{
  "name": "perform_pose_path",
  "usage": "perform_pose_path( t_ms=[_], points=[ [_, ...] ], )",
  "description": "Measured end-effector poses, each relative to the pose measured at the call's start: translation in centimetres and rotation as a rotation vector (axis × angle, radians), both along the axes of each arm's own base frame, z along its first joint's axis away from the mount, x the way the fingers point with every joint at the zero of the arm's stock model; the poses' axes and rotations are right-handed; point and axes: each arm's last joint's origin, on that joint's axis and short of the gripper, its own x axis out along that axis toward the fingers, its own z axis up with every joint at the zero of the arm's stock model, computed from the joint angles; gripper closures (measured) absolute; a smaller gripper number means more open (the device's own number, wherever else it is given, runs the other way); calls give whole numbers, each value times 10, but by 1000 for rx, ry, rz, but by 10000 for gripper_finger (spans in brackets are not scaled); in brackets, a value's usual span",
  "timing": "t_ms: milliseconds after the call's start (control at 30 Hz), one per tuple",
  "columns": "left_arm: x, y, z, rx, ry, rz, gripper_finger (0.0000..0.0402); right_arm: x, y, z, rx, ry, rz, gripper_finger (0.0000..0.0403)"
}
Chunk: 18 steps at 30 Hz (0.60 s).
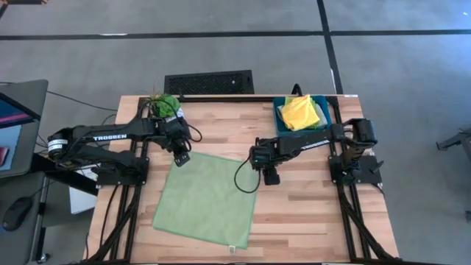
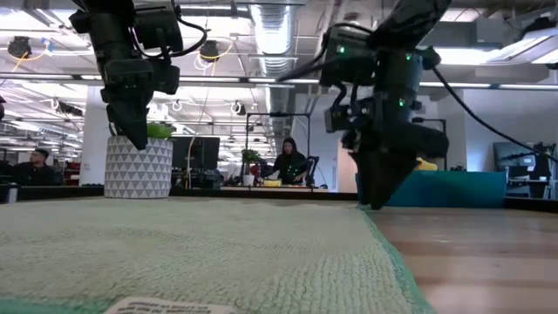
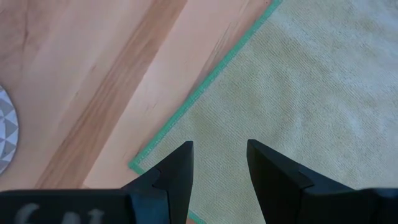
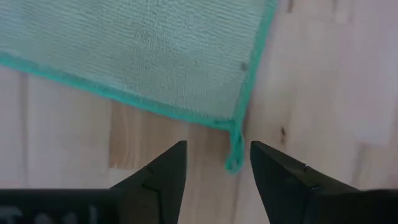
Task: Fold microfiber towels
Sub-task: Fold the green microfiber towel
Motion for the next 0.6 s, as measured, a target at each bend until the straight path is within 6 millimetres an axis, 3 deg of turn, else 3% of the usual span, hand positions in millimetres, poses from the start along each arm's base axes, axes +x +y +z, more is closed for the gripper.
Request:
perform_pose_path(
  t_ms=[167, 400, 600],
  points=[
    [0, 0, 0, 0, -1, 0, 260, 3, -4, -11, -3, 28, 2, 220],
    [0, 0, 0, 1, -3, 0, 260, 3, -11, -11, 9, 28, -17, 245],
    [0, 0, 0, 1, -3, 0, 260, 4, -12, -13, -13, 21, -25, 310]
  ],
)
